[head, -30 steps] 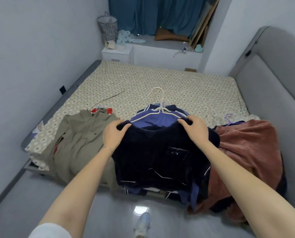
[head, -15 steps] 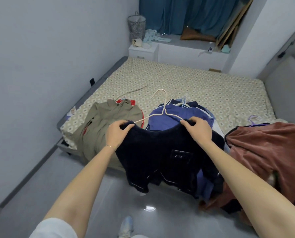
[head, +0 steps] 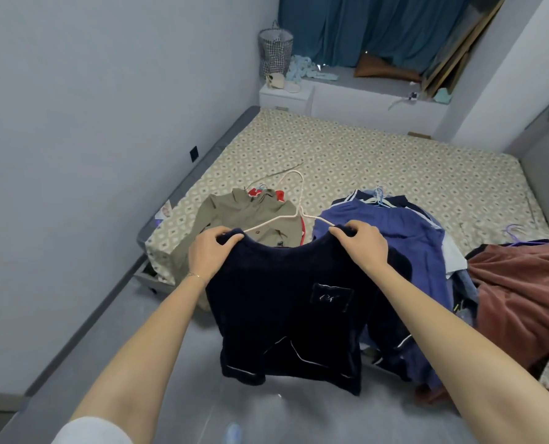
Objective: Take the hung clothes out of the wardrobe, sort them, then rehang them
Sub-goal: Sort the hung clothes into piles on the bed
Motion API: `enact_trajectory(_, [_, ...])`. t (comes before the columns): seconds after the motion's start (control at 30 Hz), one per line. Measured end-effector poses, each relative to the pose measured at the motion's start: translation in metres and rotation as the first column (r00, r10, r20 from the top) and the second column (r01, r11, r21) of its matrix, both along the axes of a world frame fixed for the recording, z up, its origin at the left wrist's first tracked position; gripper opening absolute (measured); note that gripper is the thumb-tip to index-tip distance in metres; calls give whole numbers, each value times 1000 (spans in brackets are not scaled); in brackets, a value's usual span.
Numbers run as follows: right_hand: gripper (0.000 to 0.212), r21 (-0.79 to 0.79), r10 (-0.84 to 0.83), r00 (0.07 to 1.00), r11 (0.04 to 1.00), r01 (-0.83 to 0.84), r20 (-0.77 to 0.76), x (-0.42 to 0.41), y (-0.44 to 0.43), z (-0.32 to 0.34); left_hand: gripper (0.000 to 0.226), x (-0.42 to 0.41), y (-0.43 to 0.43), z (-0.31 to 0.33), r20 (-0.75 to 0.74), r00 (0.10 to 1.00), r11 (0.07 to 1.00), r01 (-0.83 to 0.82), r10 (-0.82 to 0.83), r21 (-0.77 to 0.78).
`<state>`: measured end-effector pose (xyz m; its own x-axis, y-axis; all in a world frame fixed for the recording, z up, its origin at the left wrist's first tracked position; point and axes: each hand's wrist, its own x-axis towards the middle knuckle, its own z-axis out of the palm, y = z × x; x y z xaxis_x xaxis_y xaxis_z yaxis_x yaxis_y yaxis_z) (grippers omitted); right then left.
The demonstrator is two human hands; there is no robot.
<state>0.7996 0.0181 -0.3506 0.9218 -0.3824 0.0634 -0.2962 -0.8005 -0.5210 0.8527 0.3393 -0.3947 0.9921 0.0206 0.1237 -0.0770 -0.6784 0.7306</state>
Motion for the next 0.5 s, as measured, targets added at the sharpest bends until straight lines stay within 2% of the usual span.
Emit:
enact_trajectory(0.17, [46,19,-3,1000,1000,4,-16,28,81,-6,31,30,83,-7,-35,999,1000,15,-16,-26])
enact_trajectory(0.3, [38,48,8,999,999,-6,-31,48,132,-13,19,47,130,-2,-38,999,1000,8,-8,9])
enact_trajectory(0.5, [42,74,26,999,997,-24,-31,84,188,-16,24,84,187,-10,-51,998,999,-33,32,-21])
